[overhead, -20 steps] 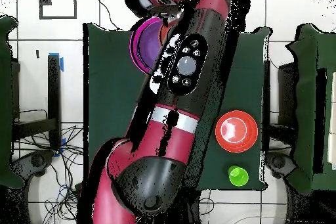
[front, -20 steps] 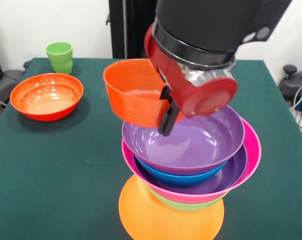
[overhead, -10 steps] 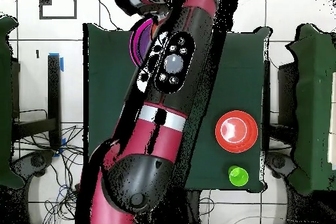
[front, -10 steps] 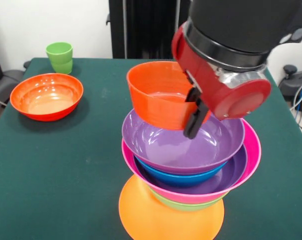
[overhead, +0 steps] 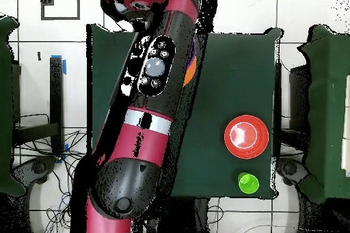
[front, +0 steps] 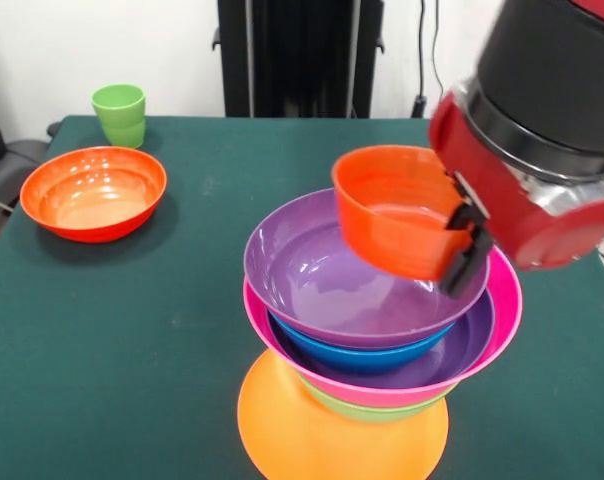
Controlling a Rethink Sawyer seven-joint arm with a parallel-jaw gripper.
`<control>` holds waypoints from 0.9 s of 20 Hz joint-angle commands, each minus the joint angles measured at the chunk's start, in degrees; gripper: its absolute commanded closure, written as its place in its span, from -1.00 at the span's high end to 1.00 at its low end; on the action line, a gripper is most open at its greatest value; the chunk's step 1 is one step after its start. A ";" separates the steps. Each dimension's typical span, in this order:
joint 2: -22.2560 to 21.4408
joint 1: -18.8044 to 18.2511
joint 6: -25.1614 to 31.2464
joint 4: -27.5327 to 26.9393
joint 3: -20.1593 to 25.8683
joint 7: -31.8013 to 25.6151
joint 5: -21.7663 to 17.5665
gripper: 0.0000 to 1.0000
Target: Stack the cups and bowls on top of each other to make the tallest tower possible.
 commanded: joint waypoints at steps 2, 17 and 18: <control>0.89 2.58 -4.69 7.67 4.61 13.02 -2.03 -1.00; -1.01 4.18 -6.60 13.02 4.50 8.02 -6.12 -1.00; -1.14 4.29 -6.66 13.33 4.72 7.91 -6.24 -1.00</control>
